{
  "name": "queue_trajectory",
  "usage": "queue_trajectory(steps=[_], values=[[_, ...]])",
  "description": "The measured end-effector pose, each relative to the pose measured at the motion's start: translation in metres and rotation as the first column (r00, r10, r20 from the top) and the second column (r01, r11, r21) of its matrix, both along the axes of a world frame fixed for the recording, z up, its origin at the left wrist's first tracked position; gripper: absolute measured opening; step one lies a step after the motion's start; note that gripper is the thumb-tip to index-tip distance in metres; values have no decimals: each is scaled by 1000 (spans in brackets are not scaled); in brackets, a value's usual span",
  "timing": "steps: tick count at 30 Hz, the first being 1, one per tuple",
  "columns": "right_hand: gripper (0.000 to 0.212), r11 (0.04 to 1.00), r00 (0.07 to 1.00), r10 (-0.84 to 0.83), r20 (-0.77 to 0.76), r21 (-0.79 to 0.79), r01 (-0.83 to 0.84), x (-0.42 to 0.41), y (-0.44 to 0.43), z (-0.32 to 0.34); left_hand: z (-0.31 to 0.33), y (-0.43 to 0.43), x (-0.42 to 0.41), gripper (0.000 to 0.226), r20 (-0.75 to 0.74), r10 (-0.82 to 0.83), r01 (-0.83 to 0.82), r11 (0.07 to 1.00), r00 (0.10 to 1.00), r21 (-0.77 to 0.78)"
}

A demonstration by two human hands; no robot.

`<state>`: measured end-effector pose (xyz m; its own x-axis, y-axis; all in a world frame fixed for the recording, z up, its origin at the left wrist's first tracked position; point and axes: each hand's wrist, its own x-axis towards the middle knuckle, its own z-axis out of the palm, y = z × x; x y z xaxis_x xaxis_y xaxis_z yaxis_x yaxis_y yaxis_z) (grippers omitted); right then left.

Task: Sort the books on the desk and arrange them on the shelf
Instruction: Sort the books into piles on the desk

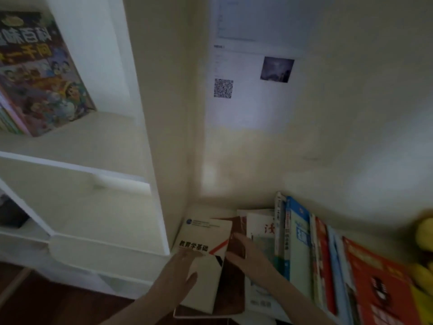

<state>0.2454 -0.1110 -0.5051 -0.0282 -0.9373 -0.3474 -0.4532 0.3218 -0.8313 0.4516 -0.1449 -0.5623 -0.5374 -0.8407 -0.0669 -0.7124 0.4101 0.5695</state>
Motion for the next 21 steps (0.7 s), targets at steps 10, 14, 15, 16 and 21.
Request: queue_trajectory(steps=[10,14,15,16,21], values=[[96,962,982,-111,-150,231,144,11,0,-71,-53,-31,6,69,252,415,-486,734,874,475],[89,962,976,-99,-192,231,143,13,1,-73,-58,-34,14,69,197,492,-510,659,848,552],[88,963,976,-101,-193,227,145,13,1,-73,-59,-35,16,69,203,499,-521,655,842,547],[87,964,975,-103,-195,222,146,12,2,-75,-60,-36,20,69,208,520,-539,639,829,548],[79,969,975,-112,-192,196,150,15,8,-77,-62,-32,34,40,-4,639,-427,519,769,740]])
